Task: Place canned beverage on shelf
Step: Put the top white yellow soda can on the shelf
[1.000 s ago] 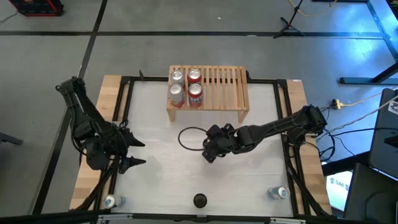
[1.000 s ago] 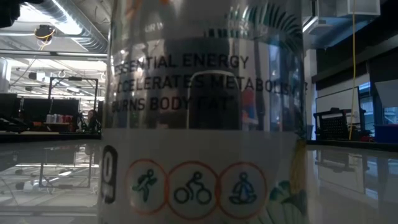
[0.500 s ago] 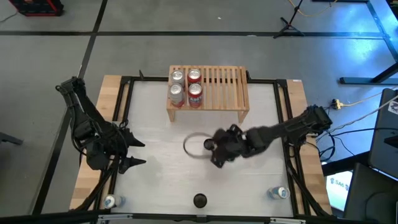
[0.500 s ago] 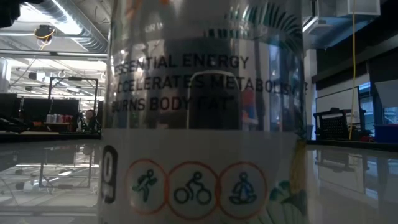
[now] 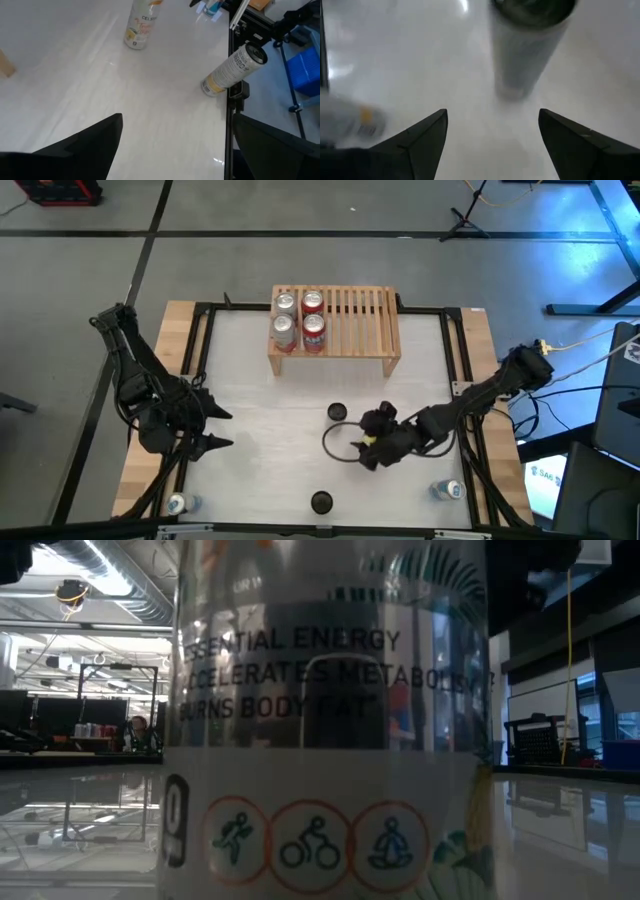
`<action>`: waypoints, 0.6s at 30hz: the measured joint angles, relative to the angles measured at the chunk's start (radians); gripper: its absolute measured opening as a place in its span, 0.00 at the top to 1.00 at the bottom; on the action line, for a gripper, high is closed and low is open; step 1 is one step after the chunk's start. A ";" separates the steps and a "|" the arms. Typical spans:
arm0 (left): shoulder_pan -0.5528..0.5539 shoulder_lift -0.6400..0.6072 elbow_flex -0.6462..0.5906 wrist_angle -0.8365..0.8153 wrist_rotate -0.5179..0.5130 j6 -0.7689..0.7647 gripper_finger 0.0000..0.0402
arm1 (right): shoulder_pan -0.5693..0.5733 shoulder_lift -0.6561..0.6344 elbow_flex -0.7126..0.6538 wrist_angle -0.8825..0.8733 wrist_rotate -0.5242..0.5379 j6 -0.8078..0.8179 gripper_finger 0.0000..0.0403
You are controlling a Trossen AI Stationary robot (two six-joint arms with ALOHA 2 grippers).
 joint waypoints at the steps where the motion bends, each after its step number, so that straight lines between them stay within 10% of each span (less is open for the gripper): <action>1: 0.000 0.000 0.000 0.001 -0.004 0.000 0.08 | -0.002 -0.009 -0.032 0.052 0.036 -0.003 0.25; 18: 0.033 0.000 0.000 -0.006 -0.050 -0.024 0.08 | -0.001 0.163 -0.139 0.432 0.318 -0.101 0.25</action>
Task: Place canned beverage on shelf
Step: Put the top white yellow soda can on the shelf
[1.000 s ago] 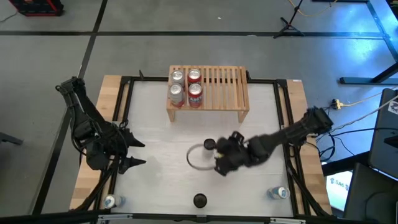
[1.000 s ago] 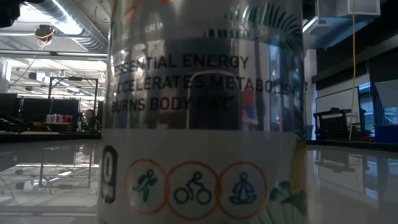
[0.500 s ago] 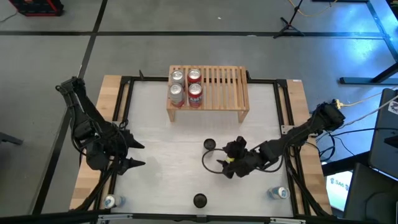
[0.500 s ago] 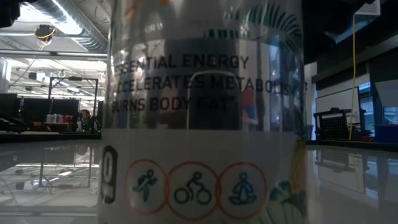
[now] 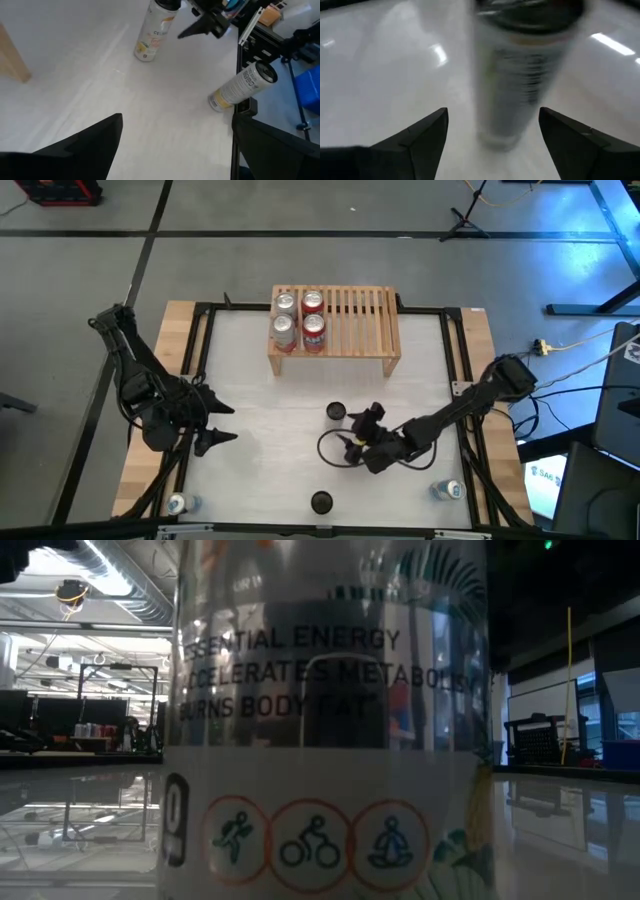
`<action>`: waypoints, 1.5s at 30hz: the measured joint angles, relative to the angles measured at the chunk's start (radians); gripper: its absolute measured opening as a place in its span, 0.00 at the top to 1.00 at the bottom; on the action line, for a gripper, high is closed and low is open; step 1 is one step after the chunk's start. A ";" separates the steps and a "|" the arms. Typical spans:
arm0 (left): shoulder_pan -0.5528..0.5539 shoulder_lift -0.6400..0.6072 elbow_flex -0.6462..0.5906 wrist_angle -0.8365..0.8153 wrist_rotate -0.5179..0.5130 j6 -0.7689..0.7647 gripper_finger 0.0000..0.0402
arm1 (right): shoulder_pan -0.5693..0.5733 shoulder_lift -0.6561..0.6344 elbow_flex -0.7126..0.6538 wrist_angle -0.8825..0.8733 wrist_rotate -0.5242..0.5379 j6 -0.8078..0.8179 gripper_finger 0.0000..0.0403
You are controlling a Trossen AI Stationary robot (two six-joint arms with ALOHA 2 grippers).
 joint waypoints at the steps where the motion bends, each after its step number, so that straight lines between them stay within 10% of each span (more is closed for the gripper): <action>1: 0.003 0.000 0.000 0.000 0.000 0.000 0.08 | -0.001 0.002 0.000 -0.009 0.031 0.016 0.25; 6: 0.018 0.000 0.000 -0.001 0.000 -0.001 0.08 | -0.028 0.007 0.000 -0.014 0.124 0.021 0.25; 25: 0.020 0.000 0.000 -0.001 -0.012 -0.002 0.08 | -0.135 0.024 0.017 0.085 -0.156 -0.186 0.25; 37: 0.020 0.000 0.001 0.010 -0.007 -0.003 0.08 | -0.139 0.024 0.017 0.080 -0.033 -0.104 0.02; 45: 0.020 0.000 0.001 0.014 -0.023 -0.003 0.08 | -0.140 0.031 0.017 0.107 -0.011 -0.075 0.11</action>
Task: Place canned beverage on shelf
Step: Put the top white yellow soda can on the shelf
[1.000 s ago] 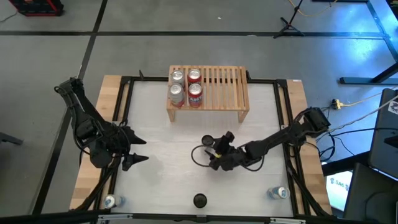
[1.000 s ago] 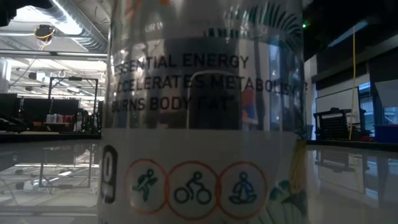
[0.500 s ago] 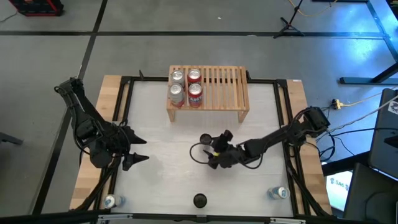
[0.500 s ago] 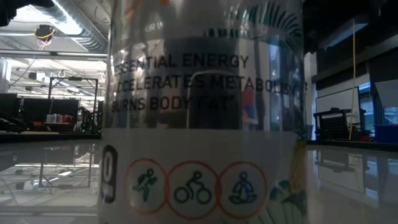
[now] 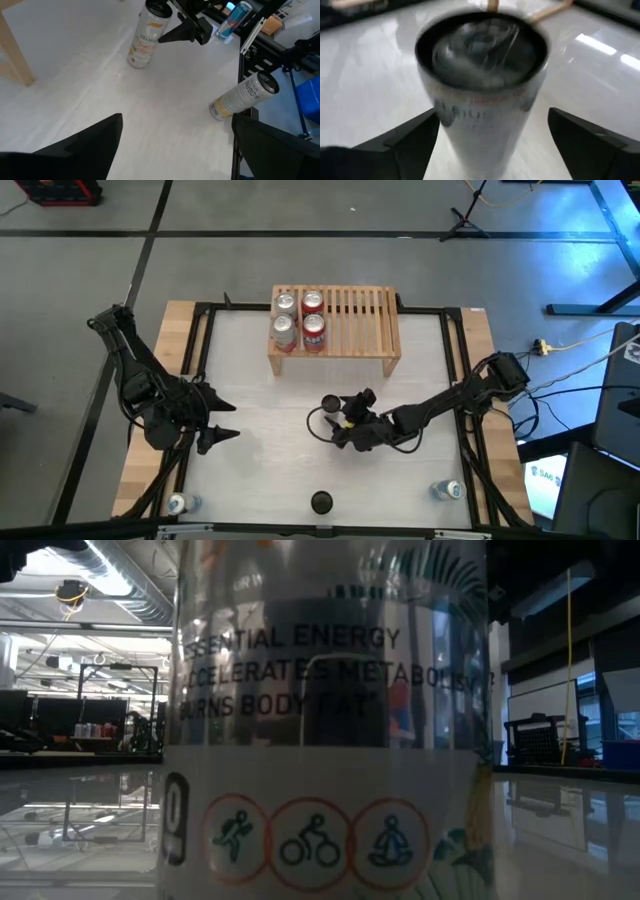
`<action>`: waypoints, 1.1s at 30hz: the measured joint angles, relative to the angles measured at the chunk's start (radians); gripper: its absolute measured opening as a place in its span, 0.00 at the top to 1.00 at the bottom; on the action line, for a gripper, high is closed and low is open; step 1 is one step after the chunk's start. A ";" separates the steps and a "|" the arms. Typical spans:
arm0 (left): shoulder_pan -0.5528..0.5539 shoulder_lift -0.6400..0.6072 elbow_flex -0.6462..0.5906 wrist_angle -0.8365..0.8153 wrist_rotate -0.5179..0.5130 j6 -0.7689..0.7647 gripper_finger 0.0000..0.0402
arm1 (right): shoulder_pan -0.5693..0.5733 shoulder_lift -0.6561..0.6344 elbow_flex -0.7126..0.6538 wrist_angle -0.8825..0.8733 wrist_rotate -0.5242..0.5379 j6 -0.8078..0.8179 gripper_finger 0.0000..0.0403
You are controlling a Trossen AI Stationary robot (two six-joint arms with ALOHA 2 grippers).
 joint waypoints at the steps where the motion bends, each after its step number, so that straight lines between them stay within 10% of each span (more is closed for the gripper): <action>1: 0.001 0.000 0.000 0.000 -0.003 0.001 0.08 | 0.000 0.002 0.000 0.016 0.026 -0.001 0.11; 16: 0.000 0.000 0.000 -0.009 -0.025 0.017 0.08 | -0.054 0.088 0.000 0.214 0.048 -0.131 0.19; 23: 0.000 0.000 0.000 0.003 -0.057 0.047 0.08 | -0.065 0.076 0.000 0.230 -0.066 -0.192 0.44; 33: 0.055 0.000 0.000 0.130 0.001 0.130 0.08 | -0.077 -0.142 -0.002 0.239 -0.349 -0.263 0.44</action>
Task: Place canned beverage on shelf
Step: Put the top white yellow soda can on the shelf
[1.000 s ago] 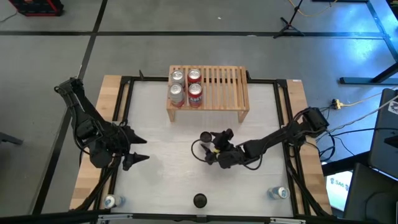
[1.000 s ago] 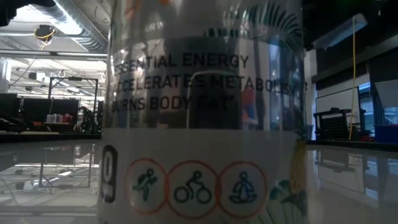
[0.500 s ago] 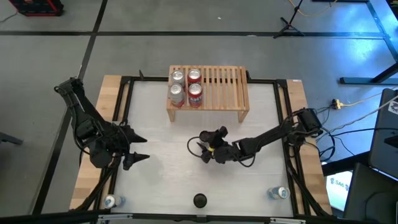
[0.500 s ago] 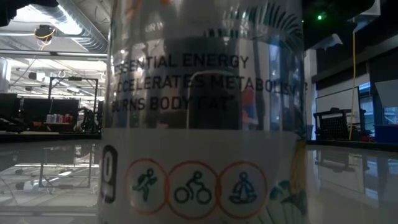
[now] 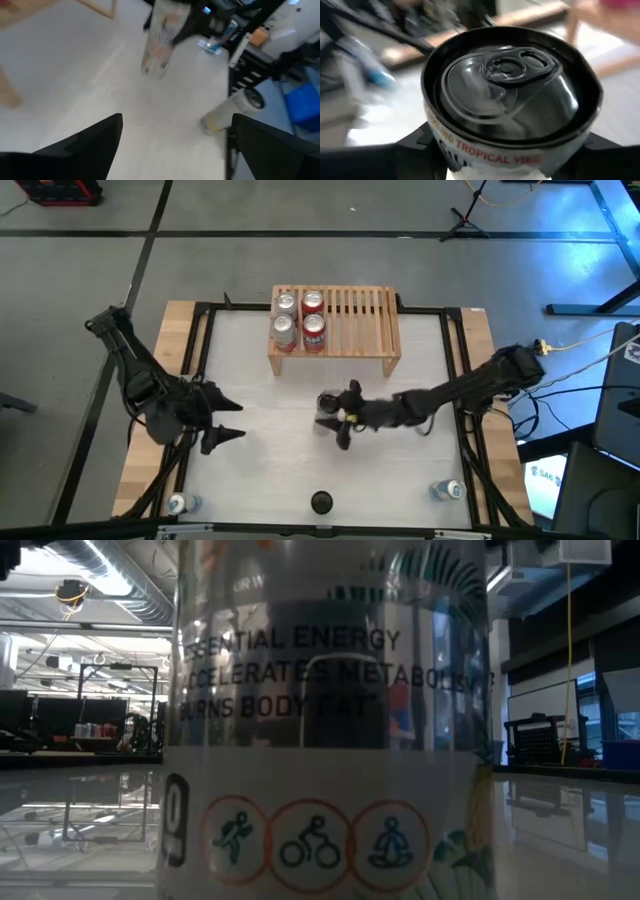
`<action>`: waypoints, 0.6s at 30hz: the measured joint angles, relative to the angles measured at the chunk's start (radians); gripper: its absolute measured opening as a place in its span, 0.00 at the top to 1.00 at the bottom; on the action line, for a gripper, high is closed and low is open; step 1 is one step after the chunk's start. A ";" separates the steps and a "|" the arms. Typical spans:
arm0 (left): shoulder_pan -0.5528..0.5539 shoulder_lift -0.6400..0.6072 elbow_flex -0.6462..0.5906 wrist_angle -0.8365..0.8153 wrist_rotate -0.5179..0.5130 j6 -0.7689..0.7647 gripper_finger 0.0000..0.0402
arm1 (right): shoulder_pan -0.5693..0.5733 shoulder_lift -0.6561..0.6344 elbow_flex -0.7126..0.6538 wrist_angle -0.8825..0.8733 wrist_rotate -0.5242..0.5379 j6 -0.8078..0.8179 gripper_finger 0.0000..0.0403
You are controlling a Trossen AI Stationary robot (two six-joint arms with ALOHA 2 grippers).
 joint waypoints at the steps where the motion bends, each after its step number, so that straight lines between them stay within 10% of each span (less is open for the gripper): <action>1: 0.014 0.000 0.000 0.024 0.025 0.016 0.08 | -0.008 -0.036 0.000 0.013 -0.050 -0.002 0.44; 8: 0.158 0.022 0.000 0.328 0.160 0.233 0.08 | -0.040 -0.197 0.000 0.083 -0.356 0.021 0.44; 18: 0.379 0.247 0.000 0.780 0.427 0.324 0.08 | -0.039 -0.192 0.000 0.203 -0.519 0.000 0.44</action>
